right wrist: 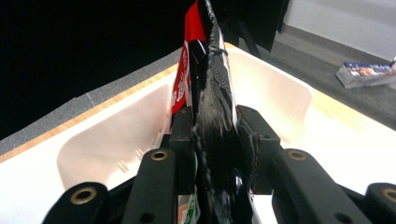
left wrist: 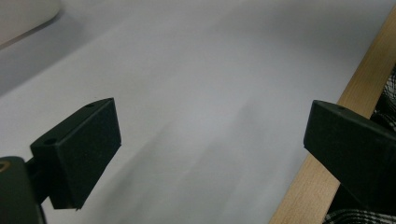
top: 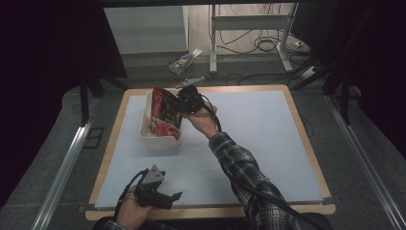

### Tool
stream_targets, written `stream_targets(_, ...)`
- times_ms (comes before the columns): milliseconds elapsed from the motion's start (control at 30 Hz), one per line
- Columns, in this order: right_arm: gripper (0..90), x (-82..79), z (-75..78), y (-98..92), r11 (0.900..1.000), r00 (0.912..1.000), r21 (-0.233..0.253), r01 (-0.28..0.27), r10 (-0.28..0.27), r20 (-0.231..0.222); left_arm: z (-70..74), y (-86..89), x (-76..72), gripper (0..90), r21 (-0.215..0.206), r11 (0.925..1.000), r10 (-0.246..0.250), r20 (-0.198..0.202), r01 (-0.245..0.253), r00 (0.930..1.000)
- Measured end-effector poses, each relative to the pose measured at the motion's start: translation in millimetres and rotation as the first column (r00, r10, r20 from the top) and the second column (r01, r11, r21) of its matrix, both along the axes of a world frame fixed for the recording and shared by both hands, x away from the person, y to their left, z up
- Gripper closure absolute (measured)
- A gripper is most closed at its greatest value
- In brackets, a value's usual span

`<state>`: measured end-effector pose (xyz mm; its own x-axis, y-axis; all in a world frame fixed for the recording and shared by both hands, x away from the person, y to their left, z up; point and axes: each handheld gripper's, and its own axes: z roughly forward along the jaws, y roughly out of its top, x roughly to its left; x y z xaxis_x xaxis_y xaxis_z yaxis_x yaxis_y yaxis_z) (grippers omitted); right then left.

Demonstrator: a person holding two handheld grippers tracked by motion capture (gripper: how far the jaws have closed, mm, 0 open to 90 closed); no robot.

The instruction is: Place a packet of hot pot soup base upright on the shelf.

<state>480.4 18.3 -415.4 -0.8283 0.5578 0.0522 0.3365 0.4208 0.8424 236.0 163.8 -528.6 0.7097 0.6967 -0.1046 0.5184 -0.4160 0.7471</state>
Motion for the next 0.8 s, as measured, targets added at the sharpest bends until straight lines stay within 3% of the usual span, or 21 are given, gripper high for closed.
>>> stream_targets(167,69.6,10.7,-5.5,-8.8,1.000,0.9985,0.007,0.024,-0.024,-0.049,0.8,1.8,0.4,3.0,-0.028,0.9996,0.002,-0.009,-0.002,1.0000)
stream_targets(333,64.9,11.6,-2.0,-4.7,0.999,0.9985,-0.039,0.009,-0.011,-0.053,2.5,3.9,-0.2,1.6,-0.067,0.9978,-0.001,-0.009,0.000,1.0000)
stream_targets(467,49.0,8.6,3.1,-1.2,0.994,0.9976,-0.090,-0.053,0.049,-0.049,3.5,4.3,-1.0,0.4,-0.077,0.9970,0.000,0.003,0.000,1.0000)
stream_targets(533,42.7,6.4,5.0,-0.6,0.992,0.9981,-0.110,-0.059,0.056,-0.027,3.4,4.5,-0.9,0.0,-0.075,0.9972,0.002,0.003,-0.001,1.0000)
stream_targets(633,33.3,6.8,6.9,-3.1,0.994,0.9976,-0.089,-0.066,0.064,-0.028,3.9,4.3,-1.5,0.0,-0.072,0.9974,0.003,0.010,-0.002,0.9999)
stream_targets(800,21.3,7.0,3.8,-6.4,0.992,0.9974,-0.105,-0.065,0.061,-0.037,4.9,2.7,-3.1,0.0,-0.049,0.9987,0.015,0.032,-0.013,0.9994)
